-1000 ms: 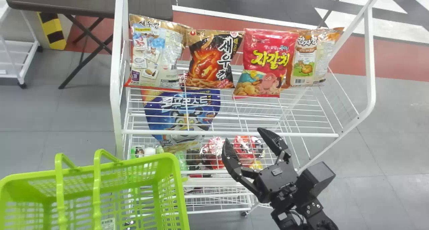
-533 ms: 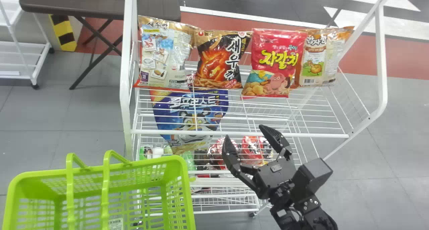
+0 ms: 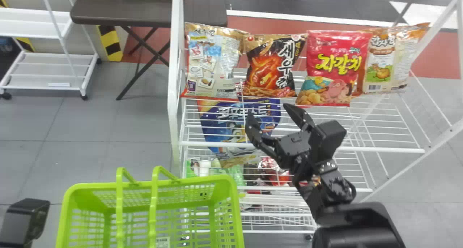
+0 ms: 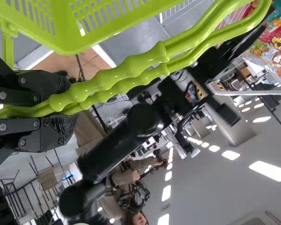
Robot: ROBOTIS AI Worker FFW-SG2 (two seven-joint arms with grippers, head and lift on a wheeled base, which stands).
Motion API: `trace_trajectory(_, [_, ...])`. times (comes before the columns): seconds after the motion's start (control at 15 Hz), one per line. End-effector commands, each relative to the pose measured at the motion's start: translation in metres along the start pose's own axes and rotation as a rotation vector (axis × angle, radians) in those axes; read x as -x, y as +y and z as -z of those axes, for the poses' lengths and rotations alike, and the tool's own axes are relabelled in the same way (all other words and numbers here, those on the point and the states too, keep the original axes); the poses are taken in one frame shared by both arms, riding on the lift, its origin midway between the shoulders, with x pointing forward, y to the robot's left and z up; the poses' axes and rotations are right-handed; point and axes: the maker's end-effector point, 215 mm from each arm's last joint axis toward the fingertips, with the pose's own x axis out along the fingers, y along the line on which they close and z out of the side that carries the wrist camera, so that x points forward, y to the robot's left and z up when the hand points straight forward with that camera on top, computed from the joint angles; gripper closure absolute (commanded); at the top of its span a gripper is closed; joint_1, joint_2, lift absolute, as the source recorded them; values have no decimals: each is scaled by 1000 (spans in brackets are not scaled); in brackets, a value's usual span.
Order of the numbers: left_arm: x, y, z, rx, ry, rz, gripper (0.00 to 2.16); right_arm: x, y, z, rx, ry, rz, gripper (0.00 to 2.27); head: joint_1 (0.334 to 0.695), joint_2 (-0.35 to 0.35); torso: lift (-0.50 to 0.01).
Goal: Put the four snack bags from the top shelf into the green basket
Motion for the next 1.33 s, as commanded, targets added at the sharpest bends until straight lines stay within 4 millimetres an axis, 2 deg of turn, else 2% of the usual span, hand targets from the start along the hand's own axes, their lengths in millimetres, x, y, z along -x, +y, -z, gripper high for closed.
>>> trace_trajectory(0.0, [3, 0, 0, 0, 9, 13, 2145, -39, 3, -9, 7, -45, -27, 83, 695, -69, 0])
trace_trajectory(0.13, [4, 0, -2, 0, 10, 22, 2145, -63, 7, -14, 10, -62, -49, 83, 695, -44, 0])
trace_trajectory(0.33, [3, 0, -3, 0, 10, 32, 2148, -95, 14, -11, -21, -53, -94, 80, 695, -6, 0])
trace_trajectory(0.53, [1, -1, -3, -2, 13, 39, 2148, -120, 12, 1, -23, -14, -108, 113, 695, 13, 0])
trace_trajectory(0.67, [0, -1, -2, -1, 14, 41, 2148, -127, 20, 6, -38, 12, -153, 606, 695, 20, 0])
trace_trajectory(0.73, [0, 0, -2, -1, 13, 40, 2145, -128, 26, 5, -33, 13, -171, 1021, 695, 26, 0])
trace_trajectory(0.8, [0, 0, -2, -1, 13, 39, 2145, -129, 28, 8, -36, 24, -178, 1737, 695, 31, 0])
trace_trajectory(0.87, [0, 0, -2, -1, 13, 40, 2148, -128, 26, 16, -47, 49, -173, 2148, 695, 36, 0])
trace_trajectory(0.93, [0, 0, -2, -1, 13, 40, 2145, -129, 27, 18, -48, 63, -175, 2250, 695, 42, 0])
trace_trajectory(1.27, [2, 1, -2, -1, 14, 36, 2145, -127, 41, 2, 2, 32, -200, 2250, 695, 48, 0])
